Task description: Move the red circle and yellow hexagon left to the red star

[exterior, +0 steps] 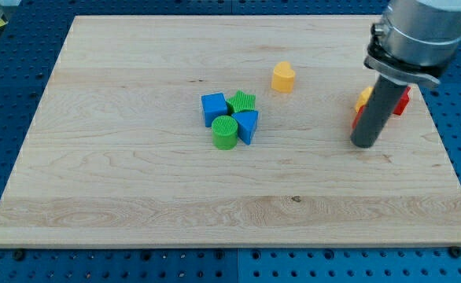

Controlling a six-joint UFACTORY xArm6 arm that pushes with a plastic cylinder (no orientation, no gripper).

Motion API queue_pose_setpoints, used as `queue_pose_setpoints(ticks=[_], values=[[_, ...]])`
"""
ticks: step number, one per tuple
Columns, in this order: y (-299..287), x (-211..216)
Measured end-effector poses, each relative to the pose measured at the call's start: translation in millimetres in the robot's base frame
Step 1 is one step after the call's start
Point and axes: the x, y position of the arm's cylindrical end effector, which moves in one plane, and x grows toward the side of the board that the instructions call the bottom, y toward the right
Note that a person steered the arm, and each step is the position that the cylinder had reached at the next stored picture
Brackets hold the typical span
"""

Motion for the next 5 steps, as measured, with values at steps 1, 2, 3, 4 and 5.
queue_pose_setpoints(ticks=[1, 2, 3, 4, 5], values=[[-2.0, -33.1], [-2.1, -34.6], [-9.3, -31.3], [-9.3, -44.7], [-13.2, -54.0]])
